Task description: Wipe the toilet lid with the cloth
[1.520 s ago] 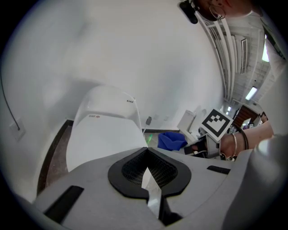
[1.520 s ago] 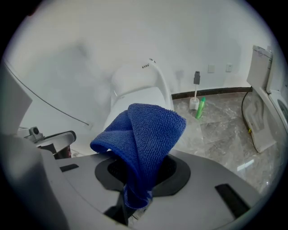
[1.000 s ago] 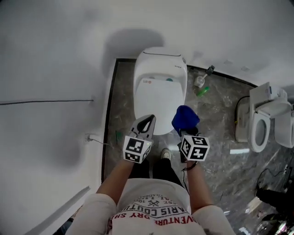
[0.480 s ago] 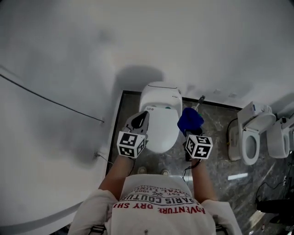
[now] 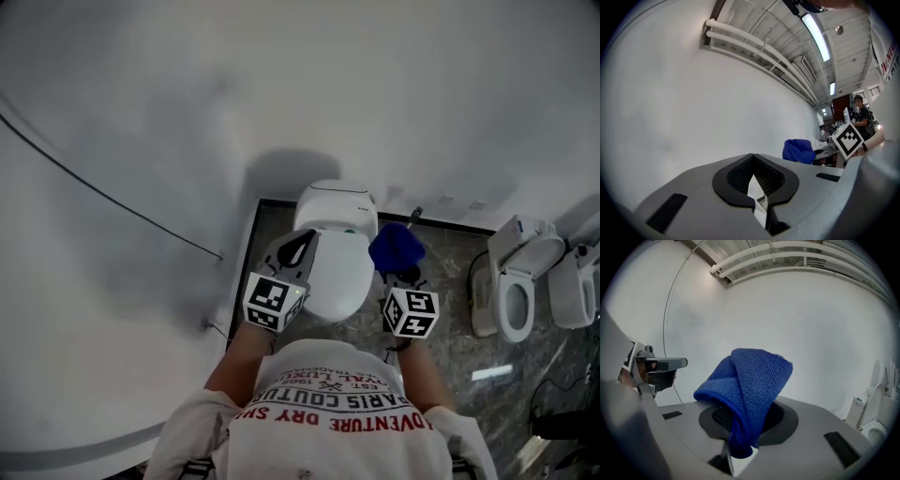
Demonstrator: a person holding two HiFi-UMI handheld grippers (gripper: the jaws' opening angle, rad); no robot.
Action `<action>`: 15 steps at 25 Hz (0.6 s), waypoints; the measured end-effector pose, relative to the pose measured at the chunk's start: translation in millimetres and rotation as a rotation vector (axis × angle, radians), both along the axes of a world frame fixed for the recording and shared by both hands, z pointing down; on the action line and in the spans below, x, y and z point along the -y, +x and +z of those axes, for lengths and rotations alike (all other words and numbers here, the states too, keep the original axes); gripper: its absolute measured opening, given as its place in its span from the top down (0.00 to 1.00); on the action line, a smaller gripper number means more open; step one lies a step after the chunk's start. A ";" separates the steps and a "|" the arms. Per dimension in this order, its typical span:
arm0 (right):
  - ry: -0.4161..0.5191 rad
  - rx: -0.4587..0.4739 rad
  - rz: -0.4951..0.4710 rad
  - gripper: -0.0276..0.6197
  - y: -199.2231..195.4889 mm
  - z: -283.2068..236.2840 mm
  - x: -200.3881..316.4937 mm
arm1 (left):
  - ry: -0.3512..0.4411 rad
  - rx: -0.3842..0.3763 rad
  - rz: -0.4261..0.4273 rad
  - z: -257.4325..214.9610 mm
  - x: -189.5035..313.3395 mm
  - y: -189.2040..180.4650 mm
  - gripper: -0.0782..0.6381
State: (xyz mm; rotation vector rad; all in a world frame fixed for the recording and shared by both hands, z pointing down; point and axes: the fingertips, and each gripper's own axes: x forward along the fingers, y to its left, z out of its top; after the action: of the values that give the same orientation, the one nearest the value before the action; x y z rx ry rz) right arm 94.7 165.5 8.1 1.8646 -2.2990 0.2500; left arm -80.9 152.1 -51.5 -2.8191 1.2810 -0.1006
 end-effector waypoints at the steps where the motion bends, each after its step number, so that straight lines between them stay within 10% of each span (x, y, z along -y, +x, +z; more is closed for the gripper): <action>1: 0.003 -0.009 -0.011 0.82 -1.8 0.6 -2.5 | -0.014 -0.012 -0.004 3.5 -1.0 -2.2 0.88; 15: -0.005 -0.060 -0.026 0.82 -9.8 11.7 -3.7 | -0.072 -0.038 -0.037 22.9 11.3 -22.7 0.88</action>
State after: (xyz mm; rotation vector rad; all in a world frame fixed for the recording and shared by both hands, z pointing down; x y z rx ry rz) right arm 85.0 169.2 19.8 1.8133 -2.2796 0.1929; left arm -103.6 140.8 -28.5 -2.8711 1.3656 -0.0973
